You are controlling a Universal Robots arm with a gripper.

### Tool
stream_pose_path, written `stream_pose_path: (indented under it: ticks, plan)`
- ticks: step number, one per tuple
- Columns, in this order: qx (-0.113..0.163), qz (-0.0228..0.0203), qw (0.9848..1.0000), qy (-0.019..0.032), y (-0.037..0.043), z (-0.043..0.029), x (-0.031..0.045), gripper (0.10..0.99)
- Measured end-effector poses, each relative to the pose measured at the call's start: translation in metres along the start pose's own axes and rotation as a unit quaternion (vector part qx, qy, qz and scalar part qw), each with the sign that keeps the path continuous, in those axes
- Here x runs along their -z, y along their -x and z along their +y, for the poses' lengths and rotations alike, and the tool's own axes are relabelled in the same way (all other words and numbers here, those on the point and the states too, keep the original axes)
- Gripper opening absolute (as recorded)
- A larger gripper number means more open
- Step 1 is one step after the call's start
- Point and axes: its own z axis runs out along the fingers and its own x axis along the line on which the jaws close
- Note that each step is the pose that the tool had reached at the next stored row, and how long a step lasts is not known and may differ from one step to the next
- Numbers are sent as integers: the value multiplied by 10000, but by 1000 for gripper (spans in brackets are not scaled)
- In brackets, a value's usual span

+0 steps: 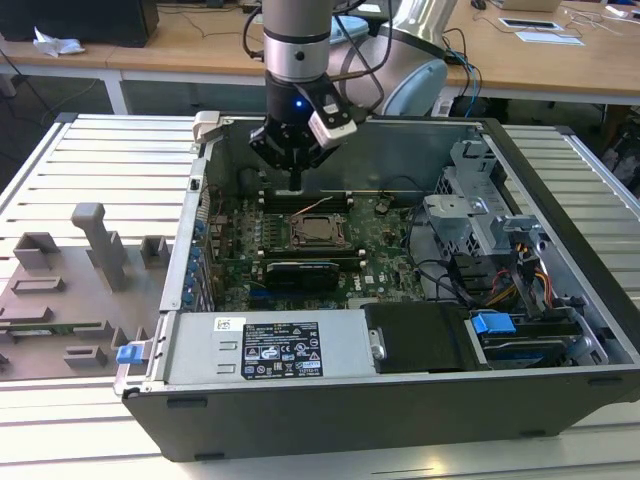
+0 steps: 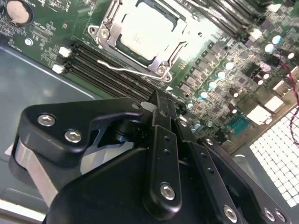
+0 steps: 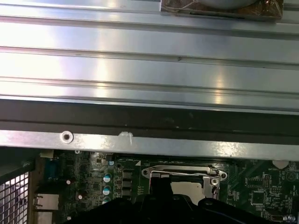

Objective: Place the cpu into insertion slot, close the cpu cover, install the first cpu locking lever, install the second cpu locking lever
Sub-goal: 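Install the first cpu locking lever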

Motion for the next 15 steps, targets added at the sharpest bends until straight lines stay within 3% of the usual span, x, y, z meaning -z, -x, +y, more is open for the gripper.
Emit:
stream_pose_path:
  ticks: [2, 4, 7, 9, 15]
  plan:
    - [-16, -2, 10000, 67, 0, -11, -13, 106]
    - [-19, -9, 9998, 204, -3, -65, -28, 106]
    - [-20, -14, 9995, 309, -6, -130, -53, 106]
    - [-21, -15, 9994, 336, -2, -142, -98, 106]
    - [-22, -15, 9994, 341, 26, -145, -248, 106]
